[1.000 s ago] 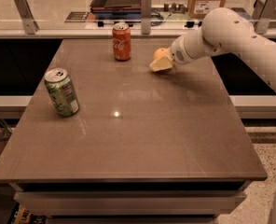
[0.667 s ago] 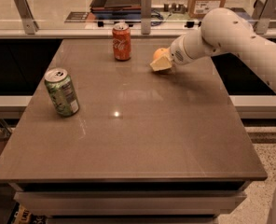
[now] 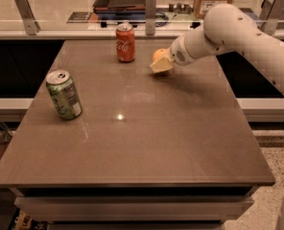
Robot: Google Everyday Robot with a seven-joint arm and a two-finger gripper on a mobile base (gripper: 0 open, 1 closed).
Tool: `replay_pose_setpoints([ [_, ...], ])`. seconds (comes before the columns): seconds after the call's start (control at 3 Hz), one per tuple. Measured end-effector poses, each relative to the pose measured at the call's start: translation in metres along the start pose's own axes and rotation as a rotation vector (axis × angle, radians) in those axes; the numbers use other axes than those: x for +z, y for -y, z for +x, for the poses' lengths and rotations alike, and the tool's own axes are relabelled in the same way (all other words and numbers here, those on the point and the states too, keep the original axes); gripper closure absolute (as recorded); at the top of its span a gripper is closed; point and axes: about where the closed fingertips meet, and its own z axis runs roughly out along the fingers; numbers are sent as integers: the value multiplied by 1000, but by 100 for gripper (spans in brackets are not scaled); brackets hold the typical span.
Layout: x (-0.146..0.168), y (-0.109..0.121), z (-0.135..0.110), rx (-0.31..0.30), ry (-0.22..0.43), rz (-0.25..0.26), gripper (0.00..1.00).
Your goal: Move orange near green can
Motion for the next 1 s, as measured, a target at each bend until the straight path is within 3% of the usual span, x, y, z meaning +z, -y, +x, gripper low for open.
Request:
replay_pose_setpoints([
  [1.0,-17,-48,-24,-79,75,-181,100],
])
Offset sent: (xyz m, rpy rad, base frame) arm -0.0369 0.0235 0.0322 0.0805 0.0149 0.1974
